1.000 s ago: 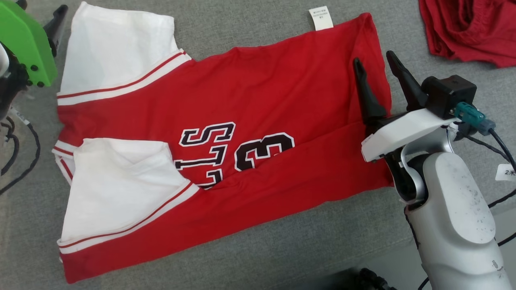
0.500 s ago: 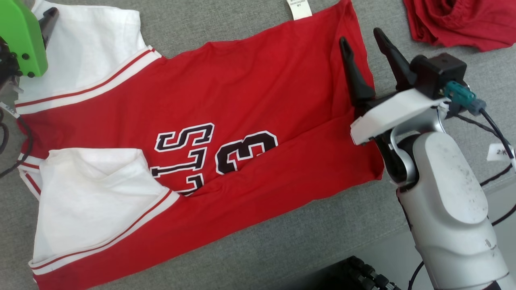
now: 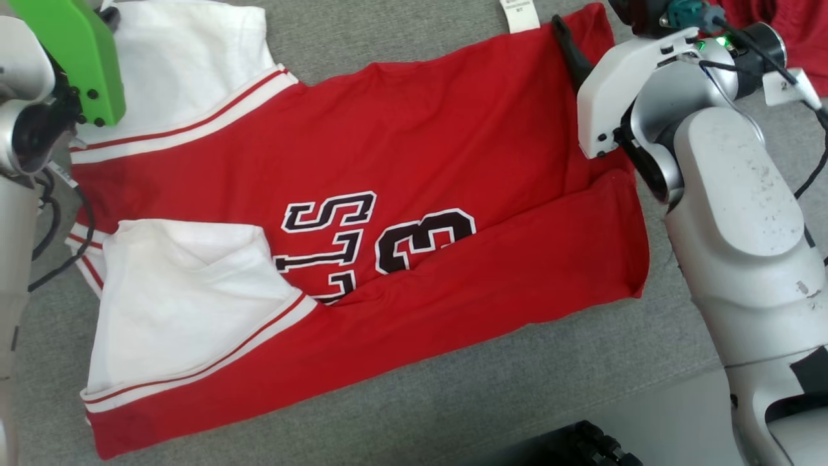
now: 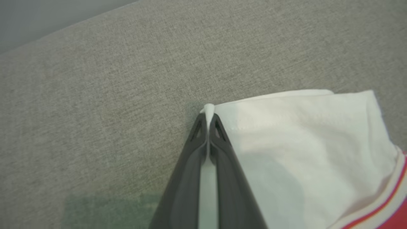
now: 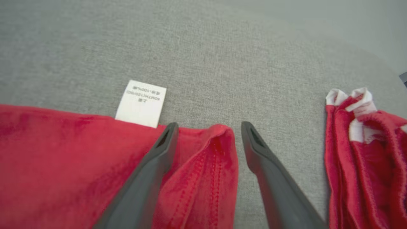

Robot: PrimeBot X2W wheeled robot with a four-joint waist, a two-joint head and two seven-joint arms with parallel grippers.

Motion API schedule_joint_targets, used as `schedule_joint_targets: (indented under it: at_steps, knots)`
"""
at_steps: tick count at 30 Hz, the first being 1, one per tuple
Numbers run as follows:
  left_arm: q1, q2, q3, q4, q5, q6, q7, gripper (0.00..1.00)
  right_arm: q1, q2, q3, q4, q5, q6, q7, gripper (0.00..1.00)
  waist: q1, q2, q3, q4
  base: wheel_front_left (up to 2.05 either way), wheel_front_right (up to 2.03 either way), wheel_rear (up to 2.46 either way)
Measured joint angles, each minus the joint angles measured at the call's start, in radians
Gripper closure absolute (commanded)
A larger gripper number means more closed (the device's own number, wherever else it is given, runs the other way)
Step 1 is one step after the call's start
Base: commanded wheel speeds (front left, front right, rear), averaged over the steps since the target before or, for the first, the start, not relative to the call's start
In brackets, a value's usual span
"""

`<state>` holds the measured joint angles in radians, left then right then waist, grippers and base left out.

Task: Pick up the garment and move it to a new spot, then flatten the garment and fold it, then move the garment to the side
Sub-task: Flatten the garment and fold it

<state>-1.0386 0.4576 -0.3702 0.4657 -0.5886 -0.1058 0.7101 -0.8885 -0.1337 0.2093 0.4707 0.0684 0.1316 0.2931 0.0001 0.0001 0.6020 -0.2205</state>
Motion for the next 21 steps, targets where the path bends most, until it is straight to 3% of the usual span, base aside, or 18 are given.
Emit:
schedule_joint_targets:
  at_steps: [3,4,9,10,15,21]
  knots:
    - [0.000,-0.010,-0.008,0.011,-0.007,-0.002,-0.010,1.00,-0.014,-0.023,0.026,0.023,0.020,0.000,0.076,0.00,0.0000,0.0000,-0.008,0.015,0.00,0.00,0.00]
    - [0.000,-0.012,-0.011,0.014,-0.008,-0.003,-0.012,1.00,-0.019,-0.031,0.033,0.024,0.026,0.000,0.094,0.08,0.0000,0.0000,-0.011,0.018,0.00,0.00,0.00]
    - [0.000,-0.020,-0.022,0.025,-0.015,-0.008,-0.025,1.00,-0.023,-0.066,0.058,0.013,0.066,0.000,0.173,0.76,0.0000,0.0000,-0.025,0.028,0.00,0.00,0.00]
    - [0.000,-0.020,-0.024,0.028,-0.015,-0.008,-0.027,1.00,-0.022,-0.069,0.060,0.012,0.076,0.000,0.184,0.98,0.0000,0.0000,-0.027,0.029,0.00,0.00,0.00]
    - [-0.001,-0.020,-0.029,0.038,-0.015,-0.010,-0.058,1.00,-0.018,-0.072,0.047,-0.009,0.106,0.000,0.172,1.00,0.0000,0.0000,-0.029,0.030,0.00,0.00,0.00]
    - [-0.011,-0.023,-0.020,0.043,-0.023,-0.013,-0.125,1.00,-0.017,-0.065,0.021,-0.015,0.105,0.000,0.067,1.00,0.0000,0.0000,-0.046,0.034,0.00,0.00,0.00]
